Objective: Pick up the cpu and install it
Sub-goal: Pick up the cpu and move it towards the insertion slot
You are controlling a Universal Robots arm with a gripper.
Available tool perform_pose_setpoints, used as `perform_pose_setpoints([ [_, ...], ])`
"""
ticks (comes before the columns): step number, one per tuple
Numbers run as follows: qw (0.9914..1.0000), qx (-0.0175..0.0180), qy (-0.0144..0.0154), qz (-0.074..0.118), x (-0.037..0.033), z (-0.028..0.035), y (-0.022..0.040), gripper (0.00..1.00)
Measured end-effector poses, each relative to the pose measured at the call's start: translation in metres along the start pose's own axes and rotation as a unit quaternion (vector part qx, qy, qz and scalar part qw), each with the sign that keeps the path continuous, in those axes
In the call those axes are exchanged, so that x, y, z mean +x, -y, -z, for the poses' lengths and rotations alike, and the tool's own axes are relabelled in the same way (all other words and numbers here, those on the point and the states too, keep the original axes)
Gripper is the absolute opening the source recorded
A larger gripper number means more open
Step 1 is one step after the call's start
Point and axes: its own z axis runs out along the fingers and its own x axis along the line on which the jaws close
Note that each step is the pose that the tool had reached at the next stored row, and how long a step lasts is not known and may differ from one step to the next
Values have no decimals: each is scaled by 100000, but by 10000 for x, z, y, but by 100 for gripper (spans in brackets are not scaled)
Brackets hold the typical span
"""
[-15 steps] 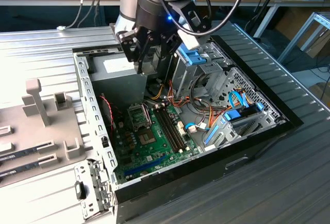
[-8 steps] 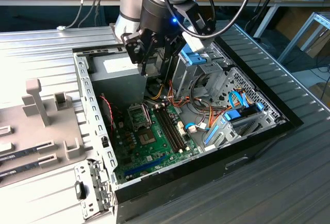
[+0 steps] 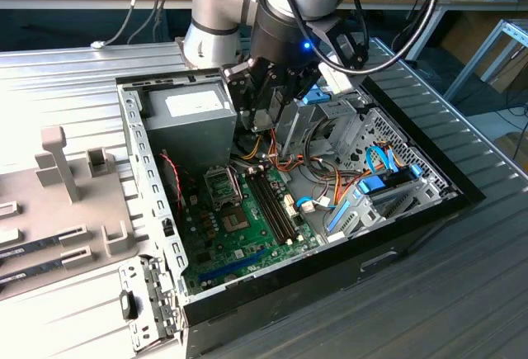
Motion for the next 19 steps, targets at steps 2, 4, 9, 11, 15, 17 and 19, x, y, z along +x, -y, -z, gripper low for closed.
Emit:
perform_pose_setpoints([
  [2, 100000, 3, -1, -2, -20, -4, 11, 47],
  [4, 100000, -1, 1, -1, -36, -8, 19, 47],
  [9, 100000, 2, -1, -2, -102, -21, 50, 47],
  [11, 100000, 4, -3, -3, -124, -25, 58, 47],
  [15, 100000, 2, -2, -2, -178, -35, 76, 47],
  [17, 100000, 1, -2, 2, -207, -40, 85, 47],
  [19, 100000, 4, -3, -4, -229, -43, 92, 47],
])
